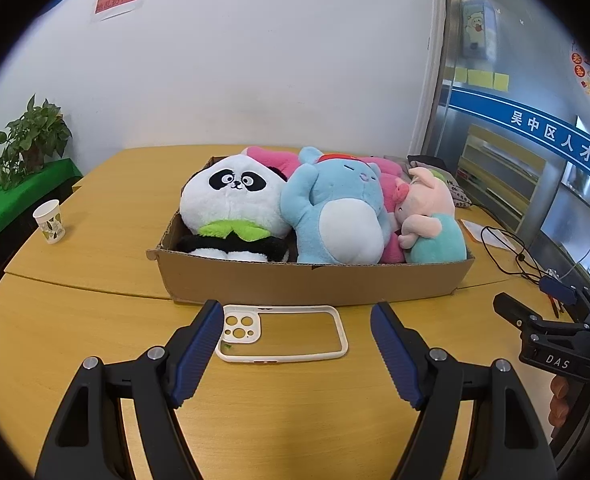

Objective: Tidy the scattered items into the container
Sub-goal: 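Withdraw both grippers from the box, then pinch the white phone case rim with the left gripper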

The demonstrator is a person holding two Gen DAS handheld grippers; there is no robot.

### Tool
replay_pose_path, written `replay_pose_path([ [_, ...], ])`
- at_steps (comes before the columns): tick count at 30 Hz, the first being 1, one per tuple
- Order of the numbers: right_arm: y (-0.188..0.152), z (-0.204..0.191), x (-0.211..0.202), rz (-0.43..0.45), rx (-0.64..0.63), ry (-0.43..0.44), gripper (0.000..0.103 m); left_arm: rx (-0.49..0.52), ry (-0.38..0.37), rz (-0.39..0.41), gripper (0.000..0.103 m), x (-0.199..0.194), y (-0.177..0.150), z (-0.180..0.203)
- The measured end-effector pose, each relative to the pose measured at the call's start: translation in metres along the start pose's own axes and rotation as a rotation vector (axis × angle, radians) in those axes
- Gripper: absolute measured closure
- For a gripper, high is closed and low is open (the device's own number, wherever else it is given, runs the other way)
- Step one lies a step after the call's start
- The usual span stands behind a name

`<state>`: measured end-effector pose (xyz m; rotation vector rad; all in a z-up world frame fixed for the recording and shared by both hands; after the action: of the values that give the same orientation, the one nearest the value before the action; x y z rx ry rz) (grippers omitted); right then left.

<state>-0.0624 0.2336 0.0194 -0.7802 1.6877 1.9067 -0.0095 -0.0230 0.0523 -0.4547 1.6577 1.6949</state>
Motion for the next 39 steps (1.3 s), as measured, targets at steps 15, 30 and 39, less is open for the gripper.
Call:
replay_pose_path([
  [15, -0.003, -0.014, 0.005, -0.017, -0.022, 0.023, 0.000, -0.032, 0.000, -0.033, 0.027, 0.008, -0.006, -0.010],
  [30, -0.007, -0.049, 0.063, -0.167, 0.027, 0.201, 0.000, -0.134, -0.010, -0.197, 0.028, 0.069, -0.008, -0.066],
  [39, -0.001, -0.099, 0.132, -0.256, 0.010, 0.181, 0.007, -0.127, 0.002, -0.362, 0.067, 0.139, -0.019, -0.083],
])
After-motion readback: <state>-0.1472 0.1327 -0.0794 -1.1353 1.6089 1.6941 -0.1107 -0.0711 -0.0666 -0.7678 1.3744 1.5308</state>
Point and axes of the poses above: each gripper's, at about its wrist camera, not at the fingertips, and x roughly the way its jaws point, z to its right, y to its top, the point moved 4 cm from there along x, roughly the way its jaws point, and after that the axes turned 9 degrees about -z, right-handed, at the moved point
